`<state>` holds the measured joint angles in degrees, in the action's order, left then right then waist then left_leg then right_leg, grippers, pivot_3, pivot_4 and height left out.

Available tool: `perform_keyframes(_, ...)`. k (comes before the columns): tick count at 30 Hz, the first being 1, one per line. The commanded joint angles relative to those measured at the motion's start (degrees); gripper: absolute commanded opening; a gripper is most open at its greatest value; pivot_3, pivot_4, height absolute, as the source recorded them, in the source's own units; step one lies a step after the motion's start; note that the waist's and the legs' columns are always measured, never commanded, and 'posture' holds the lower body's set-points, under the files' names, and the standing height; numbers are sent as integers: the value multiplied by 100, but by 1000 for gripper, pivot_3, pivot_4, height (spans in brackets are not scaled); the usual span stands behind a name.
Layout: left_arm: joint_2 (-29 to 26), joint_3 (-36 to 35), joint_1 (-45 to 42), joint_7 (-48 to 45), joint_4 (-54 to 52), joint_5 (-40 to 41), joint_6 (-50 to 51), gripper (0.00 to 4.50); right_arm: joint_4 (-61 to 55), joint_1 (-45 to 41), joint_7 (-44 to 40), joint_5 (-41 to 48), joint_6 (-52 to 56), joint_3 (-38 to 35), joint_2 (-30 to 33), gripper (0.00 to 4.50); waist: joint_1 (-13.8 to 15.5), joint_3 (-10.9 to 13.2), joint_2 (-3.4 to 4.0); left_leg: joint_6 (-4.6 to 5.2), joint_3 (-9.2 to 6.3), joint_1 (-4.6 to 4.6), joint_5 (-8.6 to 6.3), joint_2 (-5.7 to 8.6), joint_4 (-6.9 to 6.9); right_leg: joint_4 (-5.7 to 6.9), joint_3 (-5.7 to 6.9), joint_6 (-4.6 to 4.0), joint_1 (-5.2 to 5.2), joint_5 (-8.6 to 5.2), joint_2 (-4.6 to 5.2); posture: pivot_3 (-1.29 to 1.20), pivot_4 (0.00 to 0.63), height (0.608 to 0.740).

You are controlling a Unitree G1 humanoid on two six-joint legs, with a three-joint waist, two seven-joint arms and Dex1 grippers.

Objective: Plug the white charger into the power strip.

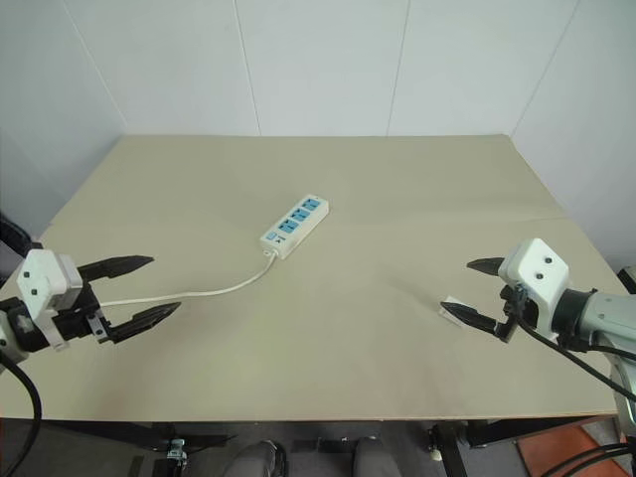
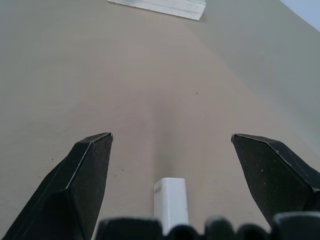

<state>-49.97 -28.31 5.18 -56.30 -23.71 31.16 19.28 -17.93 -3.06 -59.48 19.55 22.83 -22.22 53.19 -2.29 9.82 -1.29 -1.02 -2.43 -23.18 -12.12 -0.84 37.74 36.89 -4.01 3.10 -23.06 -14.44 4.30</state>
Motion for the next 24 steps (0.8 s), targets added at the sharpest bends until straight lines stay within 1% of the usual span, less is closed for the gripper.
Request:
perform_keyframes(1,-12,-33,-95,29,-84,72,-39,4466,-133,9,46,67,-148,-180,100,4500,0,0,-1,0,0,0,0,0,0,0,0,-1,0,0,0,0,150,740)
perform_keyframes(7,3,-13,-127,7,-34,66,-70,4466,-135,16,57,67,-162,-208,103,4500,2,0,-1,0,0,0,0,0,0,0,0,0,1,0,0,0,150,740)
perform_keyframes(10,57,185,-243,231,51,-178,-107,4466,-126,-26,76,73,-171,-175,87,4500,3,0,-1,0,0,0,0,0,0,0,0,-1,0,0,0,0,150,740)
perform_keyframes(12,135,502,-505,601,130,-366,95,4466,-114,-74,93,73,-185,-124,73,4500,16,1,-1,0,0,2,0,1,0,1,0,1,2,0,0,0,150,740)
perform_keyframes(16,327,1494,-1347,1268,343,-768,852,4466,-129,-208,127,94,-201,9,49,4500,64,2,-5,0,-2,1,0,4,4,0,0,17,6,1,0,0,150,740)
perform_keyframes(18,631,1982,-1909,1602,606,-874,1323,4466,-154,-247,144,97,-221,65,35,4500,95,2,-5,0,-2,1,0,6,5,-2,0,20,6,3,0,0,150,740)
perform_keyframes(20,920,2320,-2419,1742,906,-818,1861,4466,-188,-292,176,111,-209,113,21,4500,112,4,-9,0,-3,-3,0,7,6,-5,0,18,6,8,-1,0,150,740)
perform_keyframes(22,1265,2760,-3048,2065,1442,-1041,2469,4466,-250,-329,216,125,-184,147,6,4500,126,5,-11,0,-5,-5,0,9,6,-3,0,-3,5,23,0,0,150,740)
perform_keyframes(24,1558,3159,-3546,2250,2054,-1335,2683,4466,-328,-341,252,142,-156,160,-3,4500,137,6,-12,1,-9,-8,1,10,6,-2,1,-1,3,23,-2,0,150,740)
